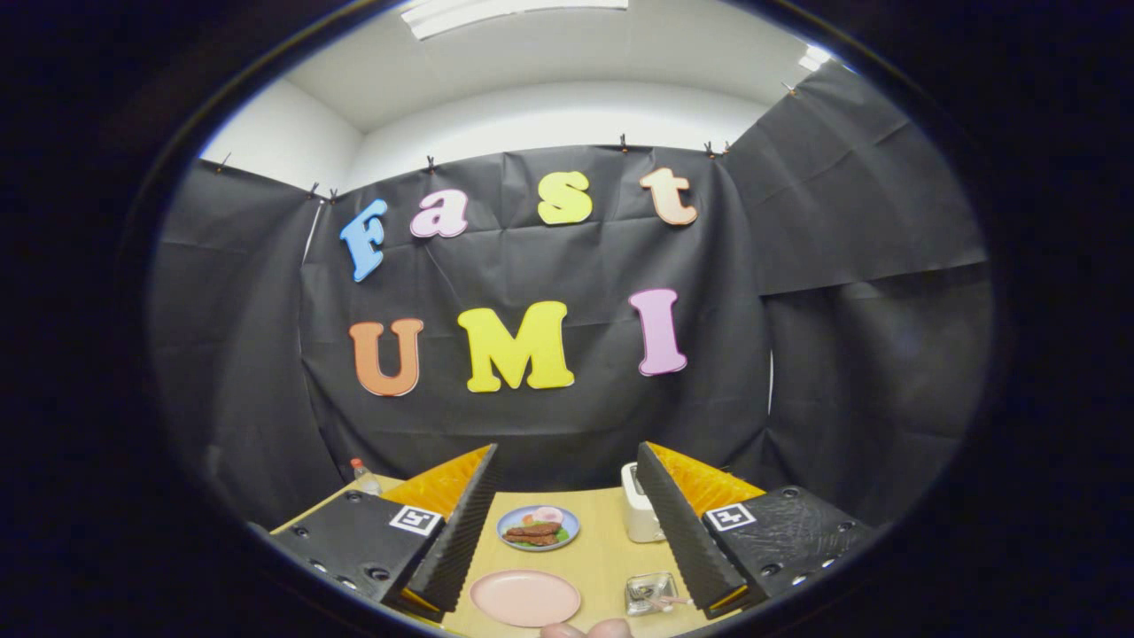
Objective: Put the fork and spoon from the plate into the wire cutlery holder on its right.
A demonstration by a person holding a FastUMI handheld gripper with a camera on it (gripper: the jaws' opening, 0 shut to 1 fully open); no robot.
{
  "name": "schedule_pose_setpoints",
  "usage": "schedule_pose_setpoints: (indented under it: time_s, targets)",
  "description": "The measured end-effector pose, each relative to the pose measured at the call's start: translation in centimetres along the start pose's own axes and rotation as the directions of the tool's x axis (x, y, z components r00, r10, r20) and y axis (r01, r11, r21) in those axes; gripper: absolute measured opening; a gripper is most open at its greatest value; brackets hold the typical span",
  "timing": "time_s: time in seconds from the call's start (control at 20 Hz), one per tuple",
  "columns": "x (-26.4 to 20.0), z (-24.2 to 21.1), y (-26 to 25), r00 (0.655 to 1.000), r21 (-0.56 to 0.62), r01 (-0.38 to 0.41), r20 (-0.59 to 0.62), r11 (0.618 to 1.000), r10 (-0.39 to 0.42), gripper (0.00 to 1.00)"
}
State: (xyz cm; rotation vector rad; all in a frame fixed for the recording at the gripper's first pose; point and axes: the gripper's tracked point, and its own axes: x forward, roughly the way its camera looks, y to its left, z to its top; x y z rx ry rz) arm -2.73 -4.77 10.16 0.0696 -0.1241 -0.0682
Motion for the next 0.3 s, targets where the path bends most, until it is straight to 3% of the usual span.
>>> schedule_pose_setpoints:
  time_s: [0.3]
  targets:
    - [0.0,-1.5,0.1,1.000,-0.031,0.007,-0.004,0.999,-0.007,0.94]
